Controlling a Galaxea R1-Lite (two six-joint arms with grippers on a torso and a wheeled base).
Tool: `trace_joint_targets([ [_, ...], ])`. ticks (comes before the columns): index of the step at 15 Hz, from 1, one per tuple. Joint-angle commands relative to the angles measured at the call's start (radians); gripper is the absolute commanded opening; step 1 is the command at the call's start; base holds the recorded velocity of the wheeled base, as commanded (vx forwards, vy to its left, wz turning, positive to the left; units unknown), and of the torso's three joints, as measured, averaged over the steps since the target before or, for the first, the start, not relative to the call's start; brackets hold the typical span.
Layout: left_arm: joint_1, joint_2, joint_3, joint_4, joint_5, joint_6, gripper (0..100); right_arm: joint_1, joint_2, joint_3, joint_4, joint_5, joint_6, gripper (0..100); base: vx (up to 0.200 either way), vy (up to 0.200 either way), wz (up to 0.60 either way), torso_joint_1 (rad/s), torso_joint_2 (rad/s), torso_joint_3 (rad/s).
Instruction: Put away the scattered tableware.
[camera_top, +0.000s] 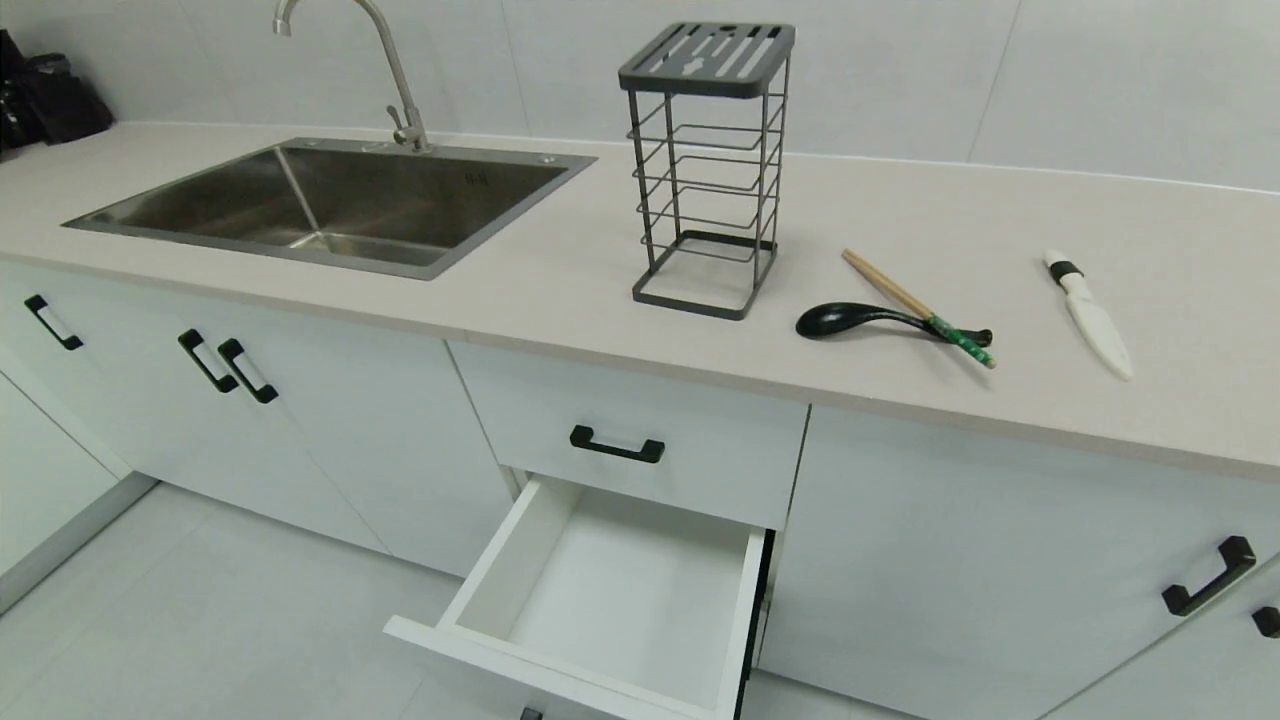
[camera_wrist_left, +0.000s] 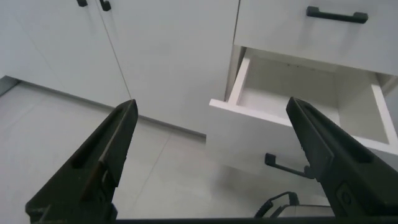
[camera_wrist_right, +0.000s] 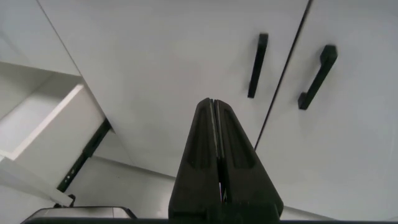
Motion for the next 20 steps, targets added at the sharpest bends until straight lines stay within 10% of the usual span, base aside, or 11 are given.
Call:
trace_joint_targets([
  [1, 0.001, 0.002, 0.0, 0.0, 0.0, 0.0, 100, 0.001, 0.001, 0.0, 0.001, 0.002, -0.003, 0, 0.0, 0.0, 0.0, 0.056, -0.48, -0.222],
  [19, 0.001, 0.002, 0.0, 0.0, 0.001, -0.002, 100, 0.001, 0.003, 0.0, 0.0, 0.023, -0.046, 0, 0.0, 0.0, 0.0, 0.172, -0.29, -0.134],
  [20, 0.001, 0.002, 0.0, 0.0, 0.001, -0.002, 100, 0.001, 0.003, 0.0, 0.0, 0.034, -0.045, 100, 0.0, 0.0, 0.0, 0.251, -0.48, -0.246],
])
